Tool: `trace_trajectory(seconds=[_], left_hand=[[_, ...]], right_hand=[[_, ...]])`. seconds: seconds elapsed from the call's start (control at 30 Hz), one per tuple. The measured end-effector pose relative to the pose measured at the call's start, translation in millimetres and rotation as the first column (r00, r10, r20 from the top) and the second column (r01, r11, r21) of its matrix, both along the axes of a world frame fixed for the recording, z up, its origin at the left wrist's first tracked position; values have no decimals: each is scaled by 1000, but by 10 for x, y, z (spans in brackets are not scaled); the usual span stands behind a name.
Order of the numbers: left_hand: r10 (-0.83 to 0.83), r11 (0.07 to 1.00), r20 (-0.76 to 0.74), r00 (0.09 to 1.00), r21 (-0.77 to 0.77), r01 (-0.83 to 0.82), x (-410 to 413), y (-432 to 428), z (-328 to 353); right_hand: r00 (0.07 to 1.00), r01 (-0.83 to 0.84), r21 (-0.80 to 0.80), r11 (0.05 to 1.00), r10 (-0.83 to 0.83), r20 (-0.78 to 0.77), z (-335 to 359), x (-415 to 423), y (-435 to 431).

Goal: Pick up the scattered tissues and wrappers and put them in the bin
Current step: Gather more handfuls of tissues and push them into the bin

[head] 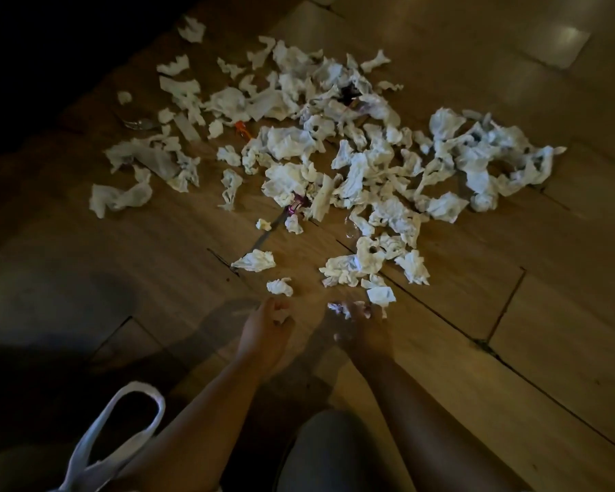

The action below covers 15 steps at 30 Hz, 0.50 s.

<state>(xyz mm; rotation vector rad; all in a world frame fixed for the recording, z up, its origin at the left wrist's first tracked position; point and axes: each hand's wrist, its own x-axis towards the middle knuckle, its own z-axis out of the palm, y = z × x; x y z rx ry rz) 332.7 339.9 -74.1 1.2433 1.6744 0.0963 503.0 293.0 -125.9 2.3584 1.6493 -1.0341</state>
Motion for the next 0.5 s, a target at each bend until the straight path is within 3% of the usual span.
trace_trajectory(seconds=[0.23, 0.37, 0.43, 0.5], left_hand=[[-188, 974, -191, 964, 93, 208, 67, 303, -231], [-326, 929, -259, 909, 89, 359, 134, 421, -333], [-377, 911, -285, 881, 60, 409, 164, 449, -389], [-381, 909, -318, 868, 41, 415, 190, 454, -443]], right_hand=[[999, -41, 172, 984, 43, -8, -273, 84, 40], [949, 305, 424, 853, -233, -215, -137, 226, 149], [936, 344, 497, 796, -329, -122, -97, 340, 174], [960, 251, 433, 866, -279, -1, -123, 421, 148]])
